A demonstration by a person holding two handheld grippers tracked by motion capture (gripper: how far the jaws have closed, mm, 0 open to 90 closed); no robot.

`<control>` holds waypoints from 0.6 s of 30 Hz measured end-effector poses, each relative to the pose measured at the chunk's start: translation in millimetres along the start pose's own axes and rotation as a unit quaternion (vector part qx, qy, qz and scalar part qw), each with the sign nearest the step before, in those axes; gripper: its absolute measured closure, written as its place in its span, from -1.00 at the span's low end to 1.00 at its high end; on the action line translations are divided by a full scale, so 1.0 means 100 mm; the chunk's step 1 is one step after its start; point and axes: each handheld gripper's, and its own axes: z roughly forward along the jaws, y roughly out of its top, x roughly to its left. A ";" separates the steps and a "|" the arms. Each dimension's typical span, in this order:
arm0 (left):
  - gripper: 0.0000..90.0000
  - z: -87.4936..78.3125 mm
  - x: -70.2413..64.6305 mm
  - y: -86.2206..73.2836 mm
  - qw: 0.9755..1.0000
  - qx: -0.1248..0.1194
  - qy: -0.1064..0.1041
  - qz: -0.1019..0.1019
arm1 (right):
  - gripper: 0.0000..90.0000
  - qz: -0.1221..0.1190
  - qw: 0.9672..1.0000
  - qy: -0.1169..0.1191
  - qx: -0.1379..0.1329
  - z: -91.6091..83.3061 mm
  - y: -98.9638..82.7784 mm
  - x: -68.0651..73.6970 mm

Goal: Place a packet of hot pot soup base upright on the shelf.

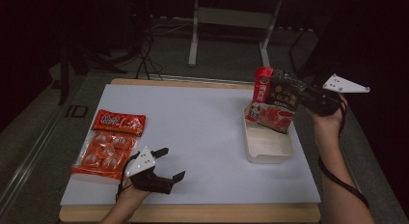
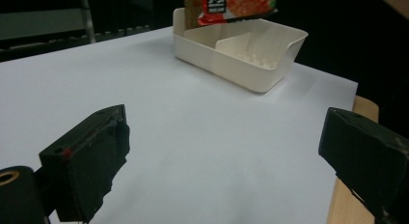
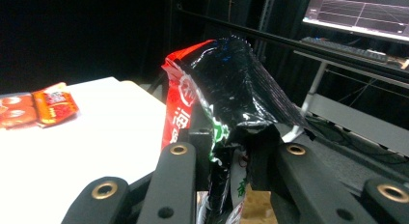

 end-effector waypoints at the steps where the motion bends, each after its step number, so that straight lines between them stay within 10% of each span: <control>1: -0.90 0.00 0.00 0.00 1.000 -0.001 0.003 0.003 | 0.71 0.000 1.000 -0.001 0.001 0.01 -0.01 -0.01; 18: -0.90 0.00 -0.01 -0.04 1.000 0.002 -0.009 -0.002 | 0.71 -0.025 1.000 -0.001 0.017 0.25 -0.22 -0.14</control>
